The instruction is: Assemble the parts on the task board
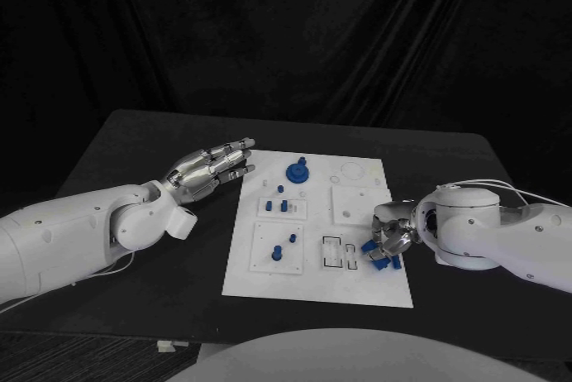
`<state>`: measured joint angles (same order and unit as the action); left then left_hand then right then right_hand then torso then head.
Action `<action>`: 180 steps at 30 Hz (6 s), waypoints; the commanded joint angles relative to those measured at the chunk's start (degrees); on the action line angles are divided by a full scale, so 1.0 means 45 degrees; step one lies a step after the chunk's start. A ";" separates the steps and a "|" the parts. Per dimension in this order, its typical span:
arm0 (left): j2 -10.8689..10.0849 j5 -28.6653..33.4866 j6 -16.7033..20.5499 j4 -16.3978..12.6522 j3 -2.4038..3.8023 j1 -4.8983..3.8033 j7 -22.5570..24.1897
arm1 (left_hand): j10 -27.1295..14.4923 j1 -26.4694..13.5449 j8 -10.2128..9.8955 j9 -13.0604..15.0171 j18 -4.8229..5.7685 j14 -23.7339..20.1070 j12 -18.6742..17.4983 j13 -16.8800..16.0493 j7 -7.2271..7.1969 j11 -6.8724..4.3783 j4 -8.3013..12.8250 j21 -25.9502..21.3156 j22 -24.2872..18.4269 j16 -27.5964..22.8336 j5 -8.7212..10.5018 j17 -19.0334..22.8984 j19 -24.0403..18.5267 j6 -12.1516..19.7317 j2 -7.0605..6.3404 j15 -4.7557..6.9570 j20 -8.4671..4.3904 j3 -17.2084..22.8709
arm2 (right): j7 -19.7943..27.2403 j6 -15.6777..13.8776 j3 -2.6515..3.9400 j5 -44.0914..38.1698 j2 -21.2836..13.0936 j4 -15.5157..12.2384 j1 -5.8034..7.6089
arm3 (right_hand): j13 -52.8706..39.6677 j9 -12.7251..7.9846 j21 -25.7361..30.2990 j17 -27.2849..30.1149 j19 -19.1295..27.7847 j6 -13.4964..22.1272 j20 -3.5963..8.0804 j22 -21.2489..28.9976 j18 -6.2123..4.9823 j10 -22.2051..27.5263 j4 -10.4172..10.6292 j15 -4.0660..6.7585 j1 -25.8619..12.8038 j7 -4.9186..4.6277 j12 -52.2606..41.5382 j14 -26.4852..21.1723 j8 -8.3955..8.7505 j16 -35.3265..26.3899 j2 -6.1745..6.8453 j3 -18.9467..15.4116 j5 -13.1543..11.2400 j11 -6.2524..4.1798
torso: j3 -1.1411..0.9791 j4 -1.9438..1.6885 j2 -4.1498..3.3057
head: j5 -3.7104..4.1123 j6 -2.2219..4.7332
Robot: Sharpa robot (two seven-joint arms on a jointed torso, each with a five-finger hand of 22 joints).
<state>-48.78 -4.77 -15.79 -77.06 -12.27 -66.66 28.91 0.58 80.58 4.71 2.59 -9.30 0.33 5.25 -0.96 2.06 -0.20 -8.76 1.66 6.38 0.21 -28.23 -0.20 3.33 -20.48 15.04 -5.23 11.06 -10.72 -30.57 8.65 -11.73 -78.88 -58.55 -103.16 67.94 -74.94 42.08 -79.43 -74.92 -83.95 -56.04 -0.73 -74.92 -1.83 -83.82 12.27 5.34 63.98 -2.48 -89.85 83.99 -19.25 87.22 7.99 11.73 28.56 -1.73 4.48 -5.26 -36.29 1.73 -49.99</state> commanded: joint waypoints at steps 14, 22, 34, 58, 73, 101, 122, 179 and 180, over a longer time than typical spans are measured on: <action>0.0027 0.0026 -0.0171 -0.0019 0.0012 0.0024 0.0183 | 0.0010 0.0033 0.0091 0.0011 -0.0149 -0.0001 0.0030 -0.0018 0.0055 0.0071 0.0168 -0.0007 -0.0010 0.0017 -0.0179 0.0003 0.0012 -0.0011 0.0117 -0.0054 0.0055 0.0078 | 0.0175 -0.2398 -0.0039 0.5972 -0.0493 -0.0506 0.0681 | -0.3346 0.0442 0.0079 -0.2343 -0.0402 0.0474 -0.0033 -0.2590 -0.0162 -0.1373 -0.1136 0.0020 -0.0368 0.0060 -0.0032 0.1120 -0.0742 -0.0073 -0.0203 0.1542 0.3554 -0.0045 | 0.0000 0.0001 0.0002 | -0.0064 -0.0003; 0.0038 0.0026 -0.0163 -0.0029 0.0012 0.0024 0.0168 | 0.0010 0.0037 0.0093 0.0011 -0.0150 0.0000 0.0027 -0.0017 0.0057 0.0073 0.0186 -0.0006 -0.0009 0.0018 -0.0203 0.0002 0.0015 -0.0009 0.0113 -0.0056 0.0058 0.0084 | -0.0141 -0.2425 -0.0040 0.7393 -0.0186 -0.0455 0.0820 | -0.3346 0.0371 0.0101 -0.2315 -0.0403 0.0580 -0.0064 -0.2586 -0.0166 -0.1373 -0.1044 -0.0019 -0.1002 0.0010 -0.0032 0.1118 -0.0756 -0.0087 -0.0314 0.1626 0.3365 0.0001 | 0.0001 -0.0009 0.0003 | -0.0061 -0.0003; 0.0035 0.0026 -0.0158 -0.0054 0.0012 0.0024 0.0156 | 0.0012 0.0037 0.0099 0.0012 -0.0152 0.0004 0.0038 -0.0019 0.0064 0.0079 0.0206 -0.0003 -0.0003 0.0022 -0.0227 0.0000 0.0021 -0.0015 0.0107 -0.0060 0.0061 0.0089 | -0.0391 -0.2171 -0.0043 0.7381 0.0436 -0.0035 0.0619 | -0.3346 0.0259 0.0157 -0.2300 -0.0386 0.0730 -0.0116 -0.2569 -0.0179 -0.1373 -0.0911 -0.0070 -0.1653 -0.0050 -0.0032 0.1115 -0.0792 -0.0093 -0.0493 0.1588 0.2368 0.0060 | 0.0000 -0.0001 -0.0004 | -0.0074 -0.0003; 0.0032 0.0026 -0.0221 -0.0077 0.0012 0.0024 0.0119 | 0.0012 0.0037 0.0098 0.0012 -0.0152 0.0006 0.0038 -0.0019 0.0065 0.0080 0.0209 -0.0002 0.0000 0.0023 -0.0230 -0.0001 0.0023 -0.0012 0.0105 -0.0061 0.0061 0.0089 | -0.0718 -0.1941 -0.0043 0.7095 0.1160 0.0531 0.0125 | -0.3346 -0.0402 0.0757 -0.2132 -0.0169 0.1288 -0.0305 -0.2393 -0.0306 -0.1373 -0.0277 -0.0268 -0.2599 -0.0311 -0.0032 0.1078 -0.0576 -0.0199 -0.0874 0.1089 -0.0547 0.0295 | -0.0001 0.0001 -0.0004 | -0.0151 -0.0003; 0.0046 0.0026 -0.0294 -0.0071 0.0012 0.0024 0.0034 | 0.0013 0.0026 0.0104 0.0011 -0.0153 0.0005 0.0035 -0.0018 0.0082 0.0096 0.0241 0.0000 -0.0003 0.0022 -0.0247 0.0000 0.0031 -0.0006 0.0096 -0.0071 0.0067 0.0095 | -0.0808 -0.1566 -0.0043 0.7053 0.1212 0.0557 0.0111 | -0.3346 -0.0874 0.0841 -0.2081 -0.0161 0.1409 -0.0337 -0.2378 -0.0319 -0.1373 -0.0035 -0.0303 -0.2637 -0.0354 -0.0032 0.1067 -0.0655 -0.0222 -0.0704 -0.0013 -0.2146 0.0334 | 0.0000 0.0000 -0.0004 | -0.0181 -0.0003; -0.0003 0.0026 -0.0311 -0.0051 0.0012 0.0024 -0.0032 | 0.0014 0.0010 0.0123 0.0017 -0.0153 0.0008 0.0049 -0.0020 0.0101 0.0117 0.0268 0.0006 0.0007 0.0025 -0.0254 -0.0001 0.0045 -0.0048 0.0100 -0.0083 0.0078 0.0105 | -0.0130 -0.2501 -0.0039 0.7020 -0.0297 -0.0414 0.0982 | -0.3346 -0.1431 0.0911 -0.2091 -0.0194 0.1555 -0.0361 -0.2375 -0.0329 -0.1373 0.0976 -0.0319 -0.3705 -0.0358 -0.0032 0.1078 -0.1224 -0.0190 -0.1379 -0.3300 -0.4961 0.0349 | 0.0000 -0.0015 0.0003 | -0.0268 -0.0003; 0.0033 0.0027 -0.0254 -0.0005 0.0012 0.0025 -0.0052 | 0.0023 -0.0004 0.0147 0.0026 -0.0155 0.0017 0.0078 -0.0025 0.0112 0.0129 0.0285 0.0015 0.0028 0.0033 -0.0257 -0.0006 0.0065 -0.0103 0.0092 -0.0091 0.0085 0.0104 | -0.0903 -0.0519 -0.0047 0.3431 -0.1571 -0.0151 0.1422 | -0.3346 -0.1722 0.0536 -0.1816 -0.0326 0.0561 -0.0163 -0.2472 -0.0262 -0.1373 0.0443 -0.0089 -0.1107 -0.0032 -0.0032 0.1036 -0.1715 -0.0314 -0.2206 -0.3990 -0.1421 0.0064 | 0.0005 -0.0005 -0.0010 | -0.0086 -0.0003; 0.0142 0.0026 -0.0411 0.0107 0.0011 0.0052 -0.0104 | 0.0028 -0.0020 0.0157 0.0022 -0.0154 0.0018 0.0077 -0.0024 0.0132 0.0153 0.0352 0.0016 0.0006 0.0033 -0.0277 -0.0006 0.0072 -0.0082 0.0094 -0.0107 0.0099 0.0125 | -0.1107 0.0287 -0.0051 0.2085 -0.1091 0.0229 -0.0150 | -0.3346 -0.3375 0.0956 -0.0531 -0.0187 -0.0553 -0.0024 -0.2355 -0.0334 -0.1373 -0.2408 0.0031 0.3074 0.0025 -0.0032 0.0833 0.0516 -0.1040 -0.2591 -0.3088 0.0131 -0.0031 | -0.0001 -0.0001 -0.0009 | 0.0146 -0.0003; 0.0144 0.0026 -0.0414 0.0107 0.0011 0.0052 -0.0106 | 0.0028 -0.0020 0.0157 0.0022 -0.0154 0.0018 0.0077 -0.0024 0.0132 0.0153 0.0352 0.0016 0.0006 0.0033 -0.0277 -0.0006 0.0072 -0.0082 0.0094 -0.0107 0.0099 0.0125 | -0.1103 0.0233 -0.0050 0.2093 -0.1090 0.0227 -0.0156 | -0.3346 -0.3385 0.0949 -0.0539 -0.0191 -0.0561 -0.0026 -0.2359 -0.0332 -0.1373 -0.2536 0.0027 0.3141 0.0011 -0.0032 0.0835 0.0530 -0.1034 -0.2570 -0.2980 0.0296 -0.0021 | -0.0001 0.0000 -0.0010 | 0.0132 -0.0003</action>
<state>-48.21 -4.76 -16.69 -76.47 -12.27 -66.55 27.98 0.71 80.58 5.15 2.62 -9.29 0.33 5.25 -1.00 2.46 -0.09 -7.58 1.66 6.44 0.21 -29.13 -0.20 3.54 -20.88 15.04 -5.23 11.26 -10.16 -34.39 10.42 -11.67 -69.53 -63.50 -102.25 67.77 -74.99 27.19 -75.35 -74.91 -83.95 -58.41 -0.72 -74.90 -2.70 -83.77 3.53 5.50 76.50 -2.53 -89.86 84.04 -17.12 82.75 -3.01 -4.03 29.34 -1.79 4.47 -5.26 -36.33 2.39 -49.99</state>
